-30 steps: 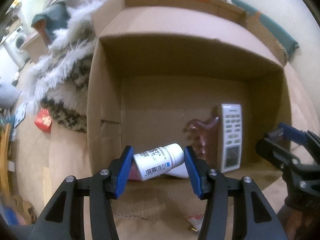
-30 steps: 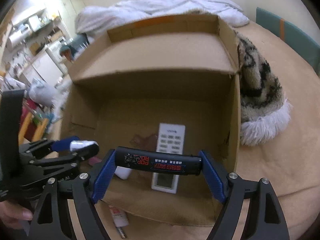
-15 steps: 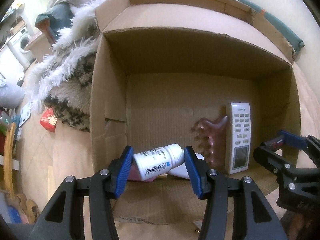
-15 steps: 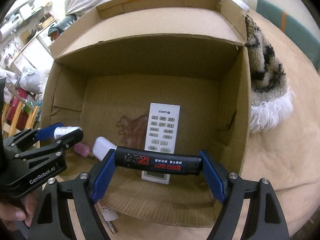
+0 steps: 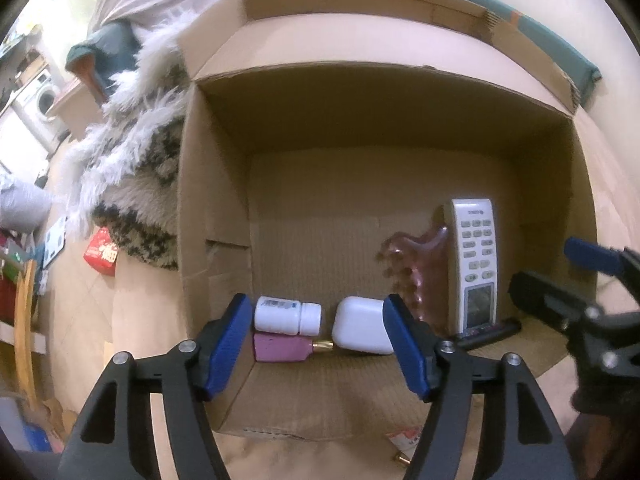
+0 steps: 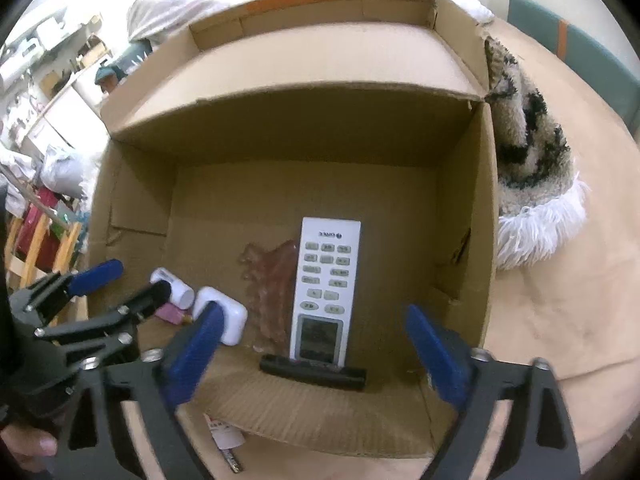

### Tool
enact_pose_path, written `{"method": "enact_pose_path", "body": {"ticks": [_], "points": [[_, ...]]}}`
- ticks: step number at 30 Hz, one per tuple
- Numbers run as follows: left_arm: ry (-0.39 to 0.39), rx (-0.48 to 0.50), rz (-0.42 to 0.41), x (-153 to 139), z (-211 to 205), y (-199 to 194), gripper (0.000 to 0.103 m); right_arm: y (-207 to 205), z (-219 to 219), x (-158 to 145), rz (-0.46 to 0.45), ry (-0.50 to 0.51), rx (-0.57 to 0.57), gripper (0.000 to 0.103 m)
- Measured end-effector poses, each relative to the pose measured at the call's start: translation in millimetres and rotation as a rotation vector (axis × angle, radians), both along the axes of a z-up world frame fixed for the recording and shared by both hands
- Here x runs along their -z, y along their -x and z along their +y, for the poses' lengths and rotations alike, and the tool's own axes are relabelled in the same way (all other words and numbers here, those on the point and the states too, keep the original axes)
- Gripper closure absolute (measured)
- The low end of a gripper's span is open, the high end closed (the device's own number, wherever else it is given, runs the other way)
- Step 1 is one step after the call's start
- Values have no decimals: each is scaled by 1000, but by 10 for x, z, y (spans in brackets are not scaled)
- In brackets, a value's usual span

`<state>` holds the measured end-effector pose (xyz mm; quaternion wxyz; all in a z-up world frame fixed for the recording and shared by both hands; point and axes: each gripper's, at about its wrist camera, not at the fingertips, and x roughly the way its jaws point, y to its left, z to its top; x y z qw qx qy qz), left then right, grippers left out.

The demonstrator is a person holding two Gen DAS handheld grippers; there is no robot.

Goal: Organize rigid objects
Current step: 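Open both grippers to drop the pill bottle and marker in the box, then withdraw both grippers from the box toward the remaining items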

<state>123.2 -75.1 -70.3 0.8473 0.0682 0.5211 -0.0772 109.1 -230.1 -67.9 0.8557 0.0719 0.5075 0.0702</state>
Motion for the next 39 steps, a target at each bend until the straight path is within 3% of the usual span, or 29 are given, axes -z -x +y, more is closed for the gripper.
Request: {"method": "enact_pose_path", "body": {"ticks": [13, 18, 26, 39], "points": [[9, -4, -17, -95, 44, 12, 38, 11, -25, -115, -34, 0, 4, 0], [56, -24, -32, -261, 133, 39, 38, 38, -6, -184, -56, -8, 4, 0], [20, -41, -64, -521, 263, 123, 38, 189, -107, -319, -89, -20, 37, 0], [19, -75, -34, -591, 549, 501, 38, 574, -111, -254, -18, -103, 64, 0]]}}
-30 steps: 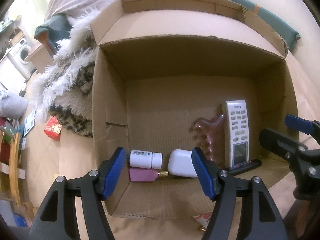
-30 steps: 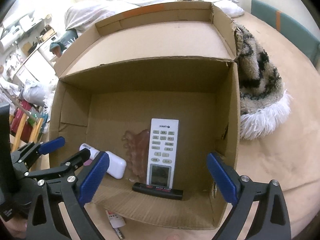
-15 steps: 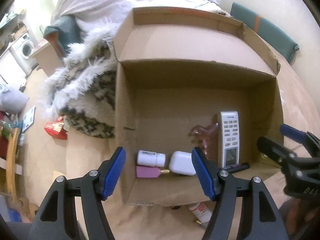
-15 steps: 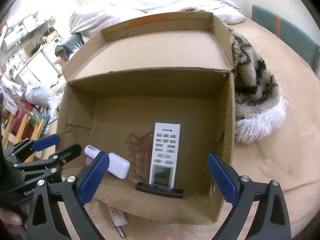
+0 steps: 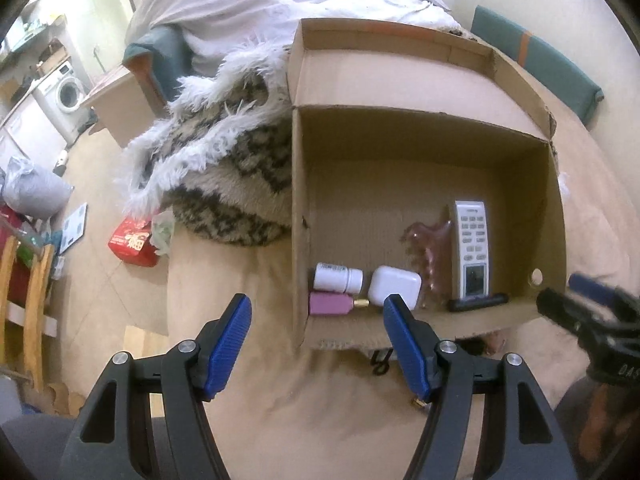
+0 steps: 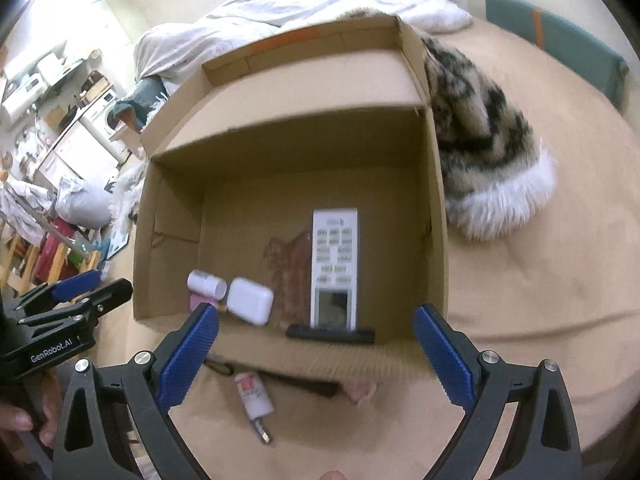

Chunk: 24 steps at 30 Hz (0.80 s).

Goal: Organize rigid objects
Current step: 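Withdraw both grippers from the box toward the remaining items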

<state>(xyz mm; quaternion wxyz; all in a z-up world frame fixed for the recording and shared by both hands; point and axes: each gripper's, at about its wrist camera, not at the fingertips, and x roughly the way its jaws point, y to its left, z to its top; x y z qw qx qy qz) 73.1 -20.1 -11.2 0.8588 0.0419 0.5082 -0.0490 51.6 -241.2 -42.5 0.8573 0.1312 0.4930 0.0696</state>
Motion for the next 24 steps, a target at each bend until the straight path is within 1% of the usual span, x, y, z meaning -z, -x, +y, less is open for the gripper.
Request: {"method": "enact_pose_path", "body": {"ticks": [2, 4, 6, 8, 10, 11, 13, 15, 17, 19, 21, 24], "points": [[17, -22, 4, 22, 66, 28, 38, 76, -17, 62, 38, -57, 3, 0], [32, -45, 12, 74, 140, 25, 37, 148, -50, 148, 84, -145, 16, 0], [25, -84, 24, 151, 221, 20, 37, 206, -66, 282, 139, -214, 29, 0], [28, -135, 59, 244, 321, 4, 37, 235, -44, 403, 189, -245, 31, 0], [62, -170, 93, 298, 398, -14, 38, 236, -7, 498, 226, -264, 27, 0], [90, -184, 110, 318, 435, -23, 38, 228, 30, 531, 239, -264, 17, 0], [98, -195, 116, 335, 458, -32, 38, 210, 126, 596, 266, -252, -14, 1], [91, -201, 117, 352, 455, -40, 38, 179, 243, 675, 299, -252, -49, 20], [104, -200, 129, 372, 443, -50, 38, 131, 375, 746, 328, -241, -84, 26], [127, -197, 143, 377, 440, -62, 37, 76, 531, 807, 348, -200, -119, 32], [129, -194, 147, 374, 435, -66, 37, 20, 675, 872, 369, -164, -148, 41], [128, -204, 131, 356, 444, -61, 37, -61, 879, 997, 401, -105, -173, 42]]}}
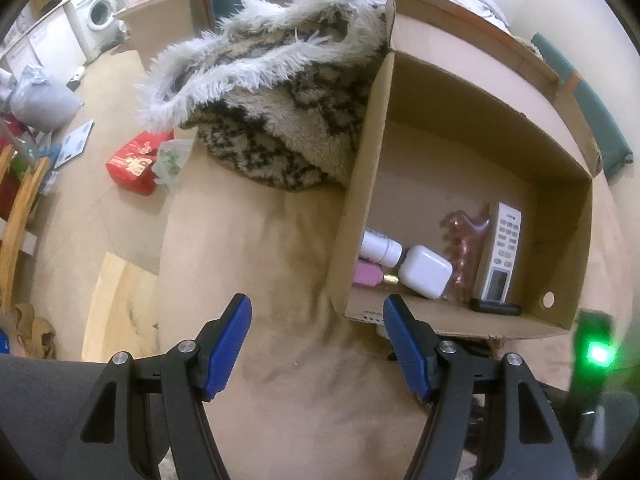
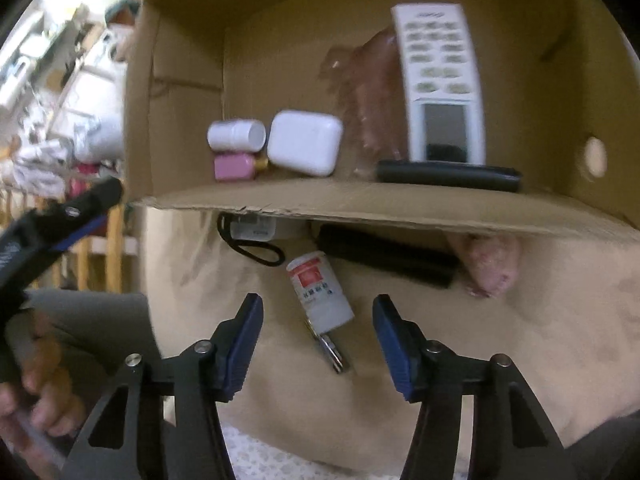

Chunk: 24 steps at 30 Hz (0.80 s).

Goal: Organize rigid objects
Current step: 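Withdraw both grippers from the box toward the remaining items, then grasp the white-red pill bottle with the right gripper while the left gripper grasps the white charger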

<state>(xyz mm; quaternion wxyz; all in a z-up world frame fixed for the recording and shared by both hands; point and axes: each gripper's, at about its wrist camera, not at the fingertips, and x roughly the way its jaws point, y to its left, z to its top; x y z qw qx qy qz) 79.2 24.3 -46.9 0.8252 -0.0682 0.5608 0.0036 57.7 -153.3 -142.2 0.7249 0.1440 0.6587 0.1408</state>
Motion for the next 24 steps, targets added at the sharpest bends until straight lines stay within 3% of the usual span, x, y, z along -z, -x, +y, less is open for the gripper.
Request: {"method": "enact_pose_path", "body": {"ticks": [7, 12, 16, 24], "points": [[5, -11, 1, -3, 21, -8, 37, -111, 298, 257, 40, 75, -53, 44], [1, 7, -8, -25, -17, -3, 37, -88, 363, 247, 3, 160, -89, 75], [10, 33, -13, -36, -73, 37, 37, -69, 173, 119, 11, 128, -104, 75], [2, 238, 25, 117, -503, 175, 37, 146, -256, -371, -70, 66, -72, 75]]}}
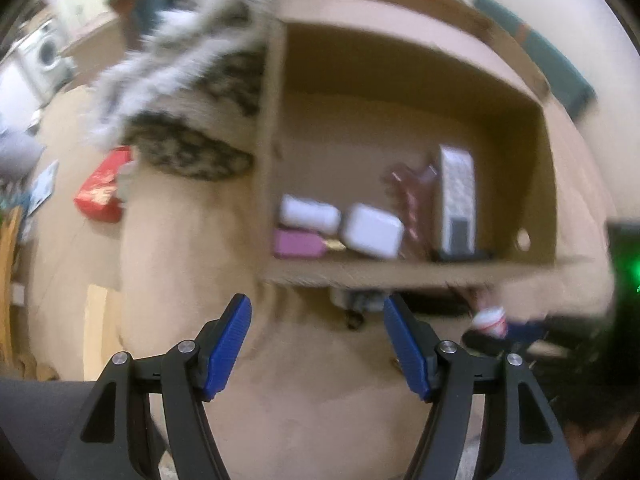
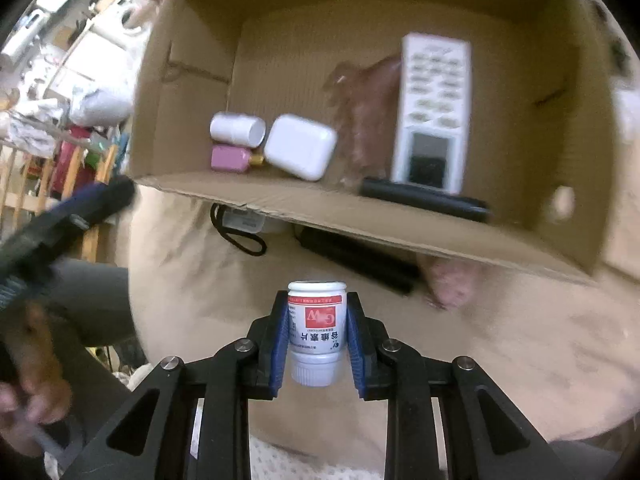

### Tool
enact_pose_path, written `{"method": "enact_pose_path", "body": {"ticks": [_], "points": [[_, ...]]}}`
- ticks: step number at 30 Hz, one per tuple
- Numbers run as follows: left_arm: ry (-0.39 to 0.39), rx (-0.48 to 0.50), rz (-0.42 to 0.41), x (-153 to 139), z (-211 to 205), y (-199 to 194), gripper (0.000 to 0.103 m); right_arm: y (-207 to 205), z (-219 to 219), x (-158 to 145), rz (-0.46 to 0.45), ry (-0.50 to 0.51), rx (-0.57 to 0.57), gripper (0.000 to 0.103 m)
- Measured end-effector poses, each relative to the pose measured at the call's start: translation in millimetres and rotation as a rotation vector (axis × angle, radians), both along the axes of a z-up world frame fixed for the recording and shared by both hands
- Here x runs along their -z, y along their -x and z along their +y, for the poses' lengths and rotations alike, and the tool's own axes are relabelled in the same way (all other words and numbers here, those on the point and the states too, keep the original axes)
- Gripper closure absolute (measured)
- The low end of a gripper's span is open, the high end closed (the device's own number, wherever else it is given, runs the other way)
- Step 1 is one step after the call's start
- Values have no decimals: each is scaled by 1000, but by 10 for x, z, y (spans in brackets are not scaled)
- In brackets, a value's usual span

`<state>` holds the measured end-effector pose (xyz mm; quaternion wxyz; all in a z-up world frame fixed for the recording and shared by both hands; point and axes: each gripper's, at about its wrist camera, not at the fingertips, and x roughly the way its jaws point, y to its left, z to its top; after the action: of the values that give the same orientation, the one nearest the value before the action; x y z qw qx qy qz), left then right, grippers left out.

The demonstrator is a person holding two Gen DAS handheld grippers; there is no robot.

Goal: Organize rigid objects
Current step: 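Grasp the white-red pill bottle with the right gripper while the left gripper grasps the white charger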

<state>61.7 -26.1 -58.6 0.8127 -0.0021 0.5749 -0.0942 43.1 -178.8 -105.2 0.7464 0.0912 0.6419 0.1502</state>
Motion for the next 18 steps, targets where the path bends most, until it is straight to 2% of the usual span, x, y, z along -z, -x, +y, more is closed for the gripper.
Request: {"method": "enact_pose_path", "body": {"ticks": [3, 7, 9, 13, 16, 17, 18], "points": [[-1, 43, 52, 172, -151, 19, 37, 33, -139, -75, -31, -7, 40, 75], [-52, 78, 63, 344, -320, -14, 37, 48, -264, 32, -13, -40, 99, 75], [-66, 67, 68, 425, -371, -50, 37, -43, -378, 54, -18, -34, 112, 75], [-32, 38, 113, 583, -436, -129, 37, -66, -464, 7, -31, -46, 124, 75], [-43, 22, 85, 621, -477, -170, 37, -74, -412, 32, -26, -45, 116, 75], [-47, 22, 76, 626, -483, -185, 38, -37, -470, -10, -27, -42, 113, 75], [-47, 22, 71, 625, -482, -190, 53, -41, -463, -19, -31, -37, 110, 75]]}}
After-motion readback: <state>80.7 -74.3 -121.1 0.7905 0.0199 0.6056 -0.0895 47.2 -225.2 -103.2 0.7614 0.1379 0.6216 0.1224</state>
